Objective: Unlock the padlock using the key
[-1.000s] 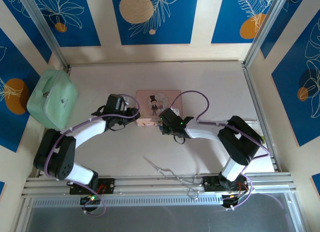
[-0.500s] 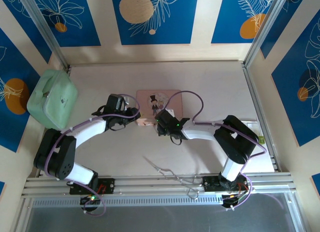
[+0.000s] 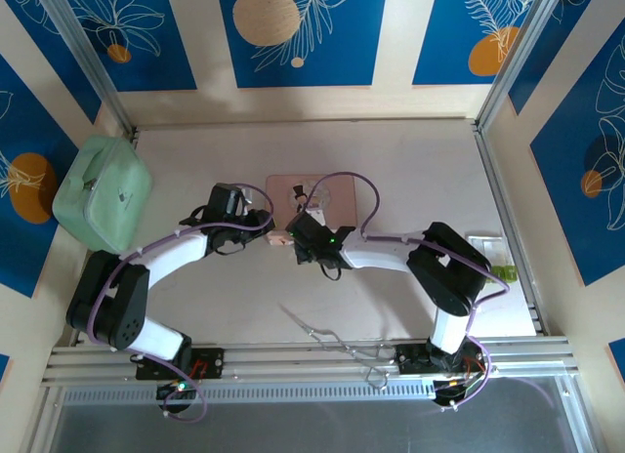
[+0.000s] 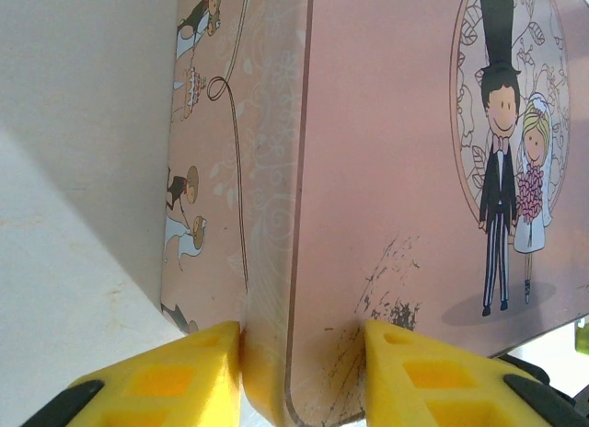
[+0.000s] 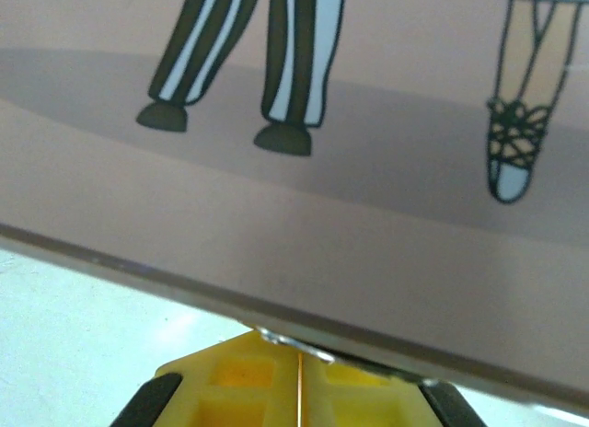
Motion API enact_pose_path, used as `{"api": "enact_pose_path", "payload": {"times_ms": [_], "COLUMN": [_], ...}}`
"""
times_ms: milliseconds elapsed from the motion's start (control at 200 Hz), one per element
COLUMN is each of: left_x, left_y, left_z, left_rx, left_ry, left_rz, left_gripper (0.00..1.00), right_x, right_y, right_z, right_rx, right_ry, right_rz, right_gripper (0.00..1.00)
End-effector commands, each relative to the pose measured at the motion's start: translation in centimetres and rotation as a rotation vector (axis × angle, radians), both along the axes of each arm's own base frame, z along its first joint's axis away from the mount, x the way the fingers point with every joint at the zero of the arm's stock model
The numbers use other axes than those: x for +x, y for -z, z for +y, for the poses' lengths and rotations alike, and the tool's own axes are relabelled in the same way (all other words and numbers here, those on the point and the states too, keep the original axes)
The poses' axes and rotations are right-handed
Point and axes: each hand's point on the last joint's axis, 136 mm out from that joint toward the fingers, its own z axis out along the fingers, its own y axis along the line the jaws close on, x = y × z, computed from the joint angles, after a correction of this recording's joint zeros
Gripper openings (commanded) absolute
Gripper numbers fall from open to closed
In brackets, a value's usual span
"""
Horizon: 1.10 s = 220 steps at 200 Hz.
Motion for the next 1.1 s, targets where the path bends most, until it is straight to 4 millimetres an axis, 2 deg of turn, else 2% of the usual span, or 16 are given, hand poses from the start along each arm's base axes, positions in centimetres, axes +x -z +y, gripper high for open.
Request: {"api": "enact_pose_path", "payload": {"times_ms": [0, 125, 320, 445, 550, 660, 850, 1025, 1096], "left_x": [-1.4, -1.4, -1.3, -1.1, -1.1, -1.2, -1.3, -1.3, -1.3], "left_y": [2.2, 2.0, 2.1, 2.1, 2.0, 1.9, 1.8, 1.8, 1.7], "left_z": [0.2, 0.2, 0.2, 0.3, 0.3, 0.3, 0.4, 0.4, 0.4], "left_rx": [0.031, 0.029, 0.030, 0.026, 0.023, 0.021, 0.020, 0.020, 0.021], "left_ry": [0.015, 0.015, 0.016, 0.010, 0.009, 0.010, 0.011, 0.012, 0.012], "left_rz": [0.075, 0.073, 0.071, 0.071, 0.070, 0.068, 0.065, 0.066, 0.066], "left_gripper": [0.35, 0.35, 0.35, 0.35, 0.35, 0.35, 0.36, 0.36, 0.36], "right_x": [0.9, 0.6, -1.4, -2.4, -2.4, -2.5, -2.9, -2.8, -2.9], "right_y": [-0.2, -0.8, -5.2, -7.5, -8.2, -7.8, -5.6, -4.0, -3.6], "right_z": [1.3, 1.1, 0.2, -1.0, -2.4, -2.2, -1.0, -0.8, -0.7], "right_rx": [-0.007, -0.029, 0.030, 0.066, 0.065, 0.114, 0.229, 0.375, 0.451], "right_ry": [-0.020, -0.016, -0.052, -0.061, -0.020, -0.038, -0.065, 0.000, 0.019], "right_rz": [-0.023, -0.033, -0.106, -0.142, -0.174, -0.206, -0.116, -0.042, -0.036], "right_gripper": [0.09, 0.10, 0.42, 0.53, 0.56, 0.58, 0.58, 0.55, 0.58]}}
